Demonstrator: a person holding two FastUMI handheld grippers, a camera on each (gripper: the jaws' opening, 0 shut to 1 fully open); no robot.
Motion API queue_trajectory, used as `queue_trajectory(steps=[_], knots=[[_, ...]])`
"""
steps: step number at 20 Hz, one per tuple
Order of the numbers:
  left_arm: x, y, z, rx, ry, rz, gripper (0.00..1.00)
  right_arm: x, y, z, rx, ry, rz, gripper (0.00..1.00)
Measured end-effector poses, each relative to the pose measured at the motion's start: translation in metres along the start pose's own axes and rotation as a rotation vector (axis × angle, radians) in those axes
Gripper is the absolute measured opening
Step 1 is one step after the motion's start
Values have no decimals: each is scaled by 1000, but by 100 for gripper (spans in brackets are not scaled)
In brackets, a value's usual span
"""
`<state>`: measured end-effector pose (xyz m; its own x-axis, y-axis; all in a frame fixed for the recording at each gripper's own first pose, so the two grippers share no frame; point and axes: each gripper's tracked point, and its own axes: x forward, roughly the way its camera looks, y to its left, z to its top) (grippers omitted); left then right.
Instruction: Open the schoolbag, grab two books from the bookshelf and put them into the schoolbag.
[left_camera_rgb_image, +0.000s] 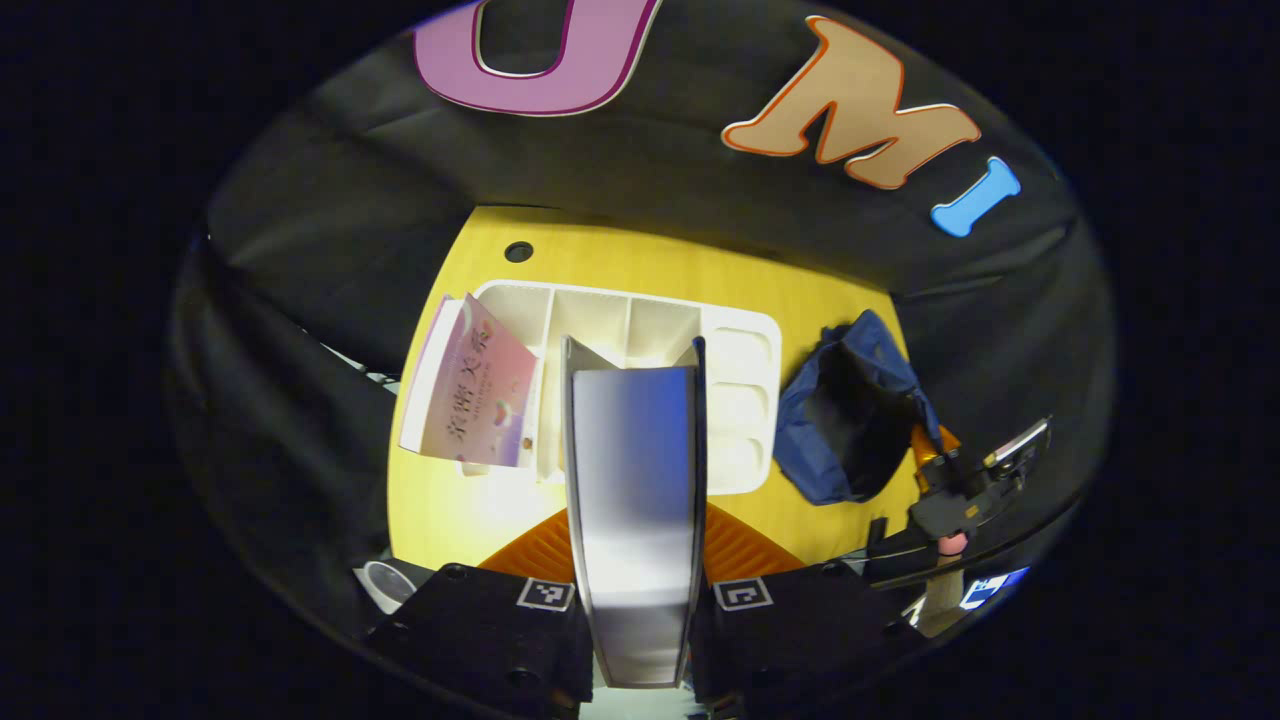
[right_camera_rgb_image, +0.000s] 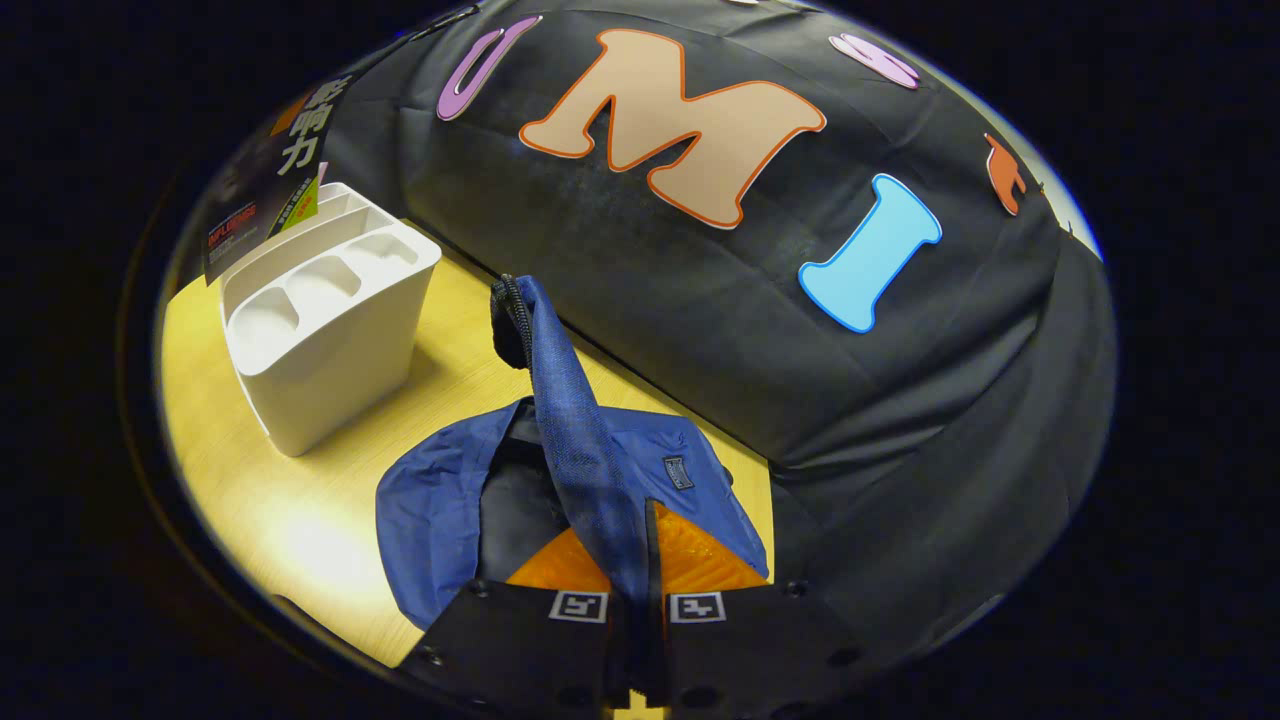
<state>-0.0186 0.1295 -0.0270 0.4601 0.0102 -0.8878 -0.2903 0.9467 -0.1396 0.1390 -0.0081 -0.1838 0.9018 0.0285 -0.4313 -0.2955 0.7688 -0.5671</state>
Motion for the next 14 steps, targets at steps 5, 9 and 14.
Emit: queue_trajectory(steps=[5, 9, 14], knots=[[-7, -53, -13, -46, -95, -112, 34, 2, -8, -1, 4, -12, 30, 8], [0, -105, -24, -61, -147, -229, 35, 4, -14, -2, 31, -16, 42, 8], [38, -165, -39, -102, -178, -361, 35, 5, -17, -2, 60, -14, 46, 8]])
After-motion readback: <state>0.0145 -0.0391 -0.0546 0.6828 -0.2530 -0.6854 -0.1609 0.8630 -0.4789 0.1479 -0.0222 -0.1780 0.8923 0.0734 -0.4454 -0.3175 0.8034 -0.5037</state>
